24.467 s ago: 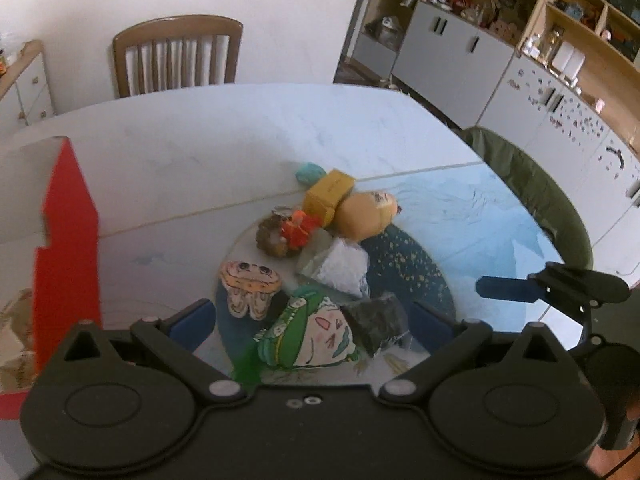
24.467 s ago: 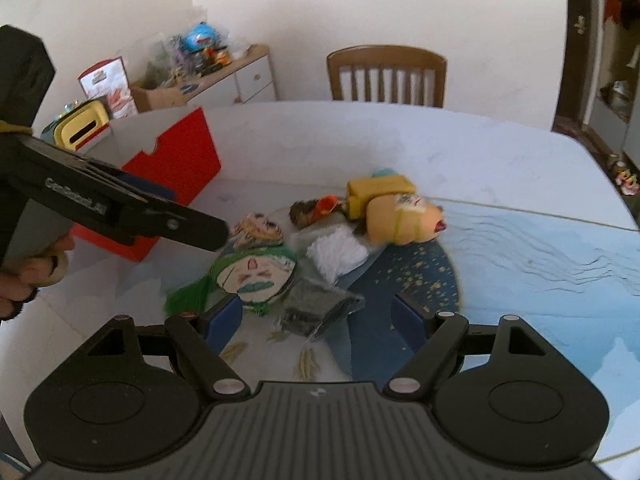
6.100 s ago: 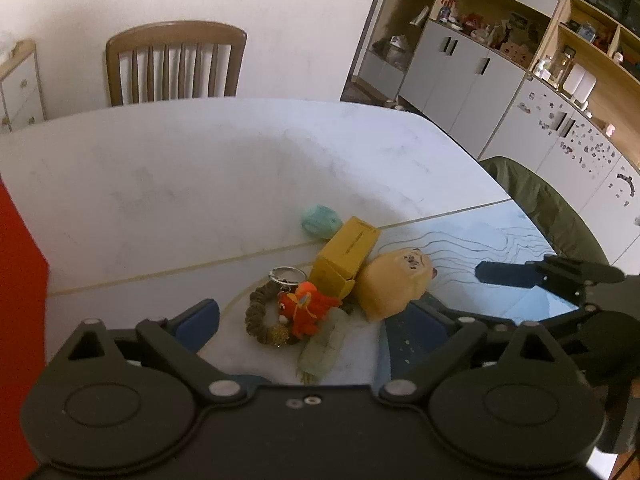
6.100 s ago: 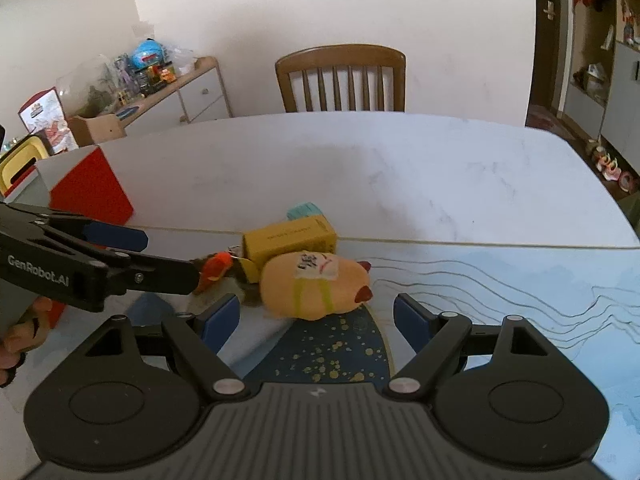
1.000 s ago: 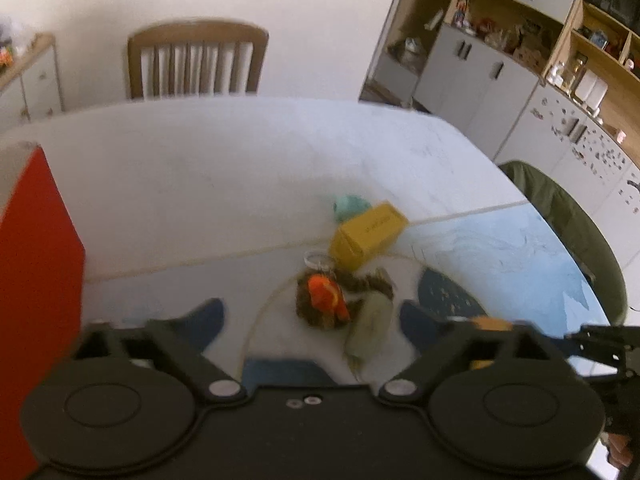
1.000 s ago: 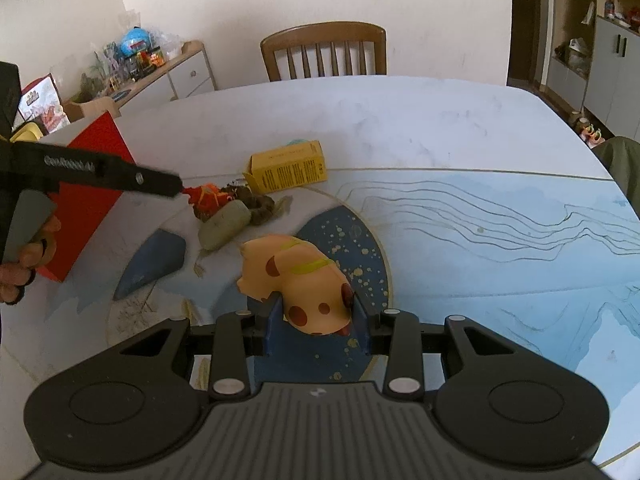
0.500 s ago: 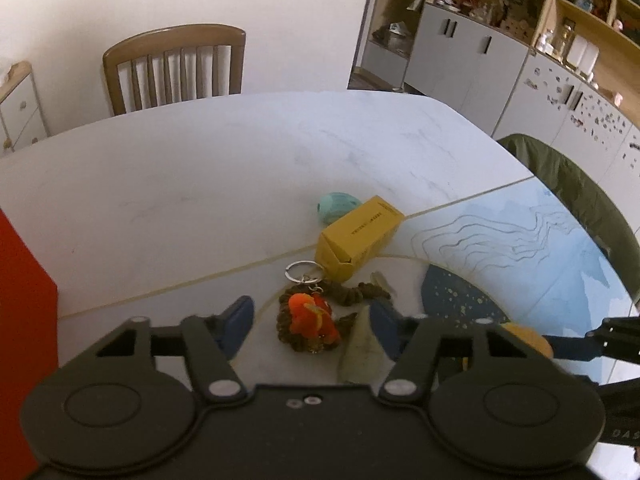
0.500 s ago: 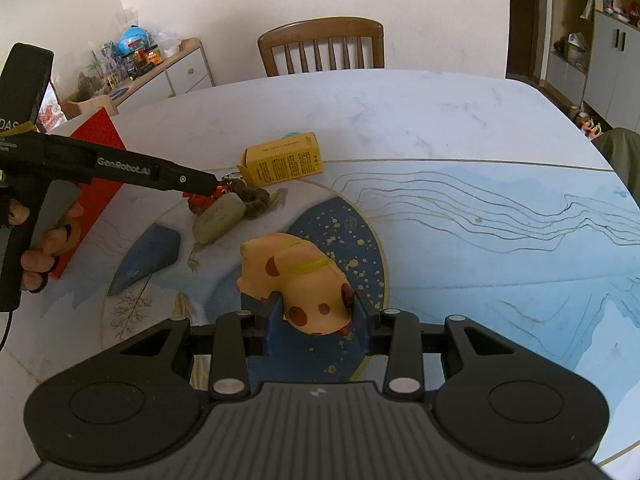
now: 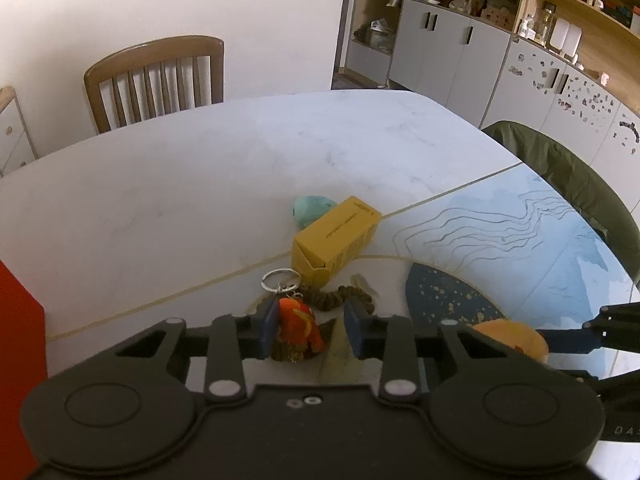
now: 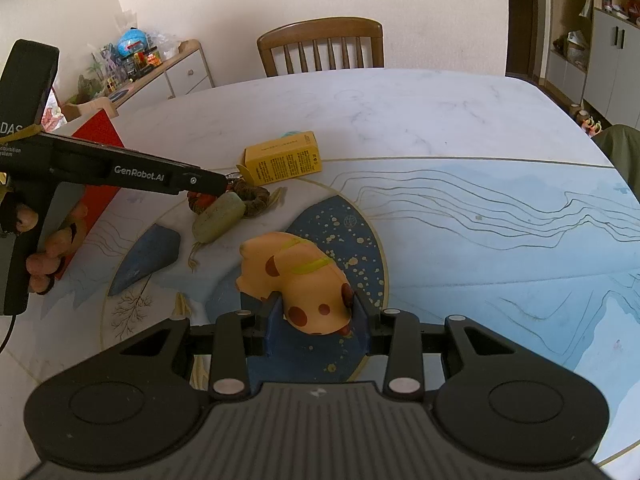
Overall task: Organize objects
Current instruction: 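Lift the keychain toy and squishy toy off the table with both tools, then carry the keychain toy and squishy toy with both tools over the cardboard box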
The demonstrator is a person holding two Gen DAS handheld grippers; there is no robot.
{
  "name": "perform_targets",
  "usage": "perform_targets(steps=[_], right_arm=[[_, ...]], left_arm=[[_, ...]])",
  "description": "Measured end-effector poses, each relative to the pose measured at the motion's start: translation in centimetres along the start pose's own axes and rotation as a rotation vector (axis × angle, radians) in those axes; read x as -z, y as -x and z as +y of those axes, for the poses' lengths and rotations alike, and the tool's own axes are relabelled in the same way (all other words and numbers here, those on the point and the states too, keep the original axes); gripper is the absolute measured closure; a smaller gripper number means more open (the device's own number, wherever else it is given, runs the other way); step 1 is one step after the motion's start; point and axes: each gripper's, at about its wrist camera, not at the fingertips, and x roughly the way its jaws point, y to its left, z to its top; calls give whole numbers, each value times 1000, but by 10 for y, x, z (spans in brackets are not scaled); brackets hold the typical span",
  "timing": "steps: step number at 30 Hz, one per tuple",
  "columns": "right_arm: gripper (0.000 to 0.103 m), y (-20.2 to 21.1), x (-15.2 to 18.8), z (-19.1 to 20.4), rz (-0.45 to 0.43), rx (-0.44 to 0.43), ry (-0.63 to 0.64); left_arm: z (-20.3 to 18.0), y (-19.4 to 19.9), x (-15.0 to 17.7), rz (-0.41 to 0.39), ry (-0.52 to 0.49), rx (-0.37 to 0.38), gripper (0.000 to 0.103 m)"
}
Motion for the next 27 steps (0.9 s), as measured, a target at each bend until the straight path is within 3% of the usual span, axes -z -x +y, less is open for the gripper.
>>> perform_targets(steps=[3, 8, 27], right_arm=[[67, 0, 0, 0, 1, -1, 0], [67, 0, 2, 1, 0, 1, 3], [67, 23, -17, 10, -53, 10, 8]], left_arm=[[-2, -3, 0, 3, -11, -17, 72], [2, -1, 2, -13, 13, -35, 87], [13, 69, -15, -118, 73, 49, 88]])
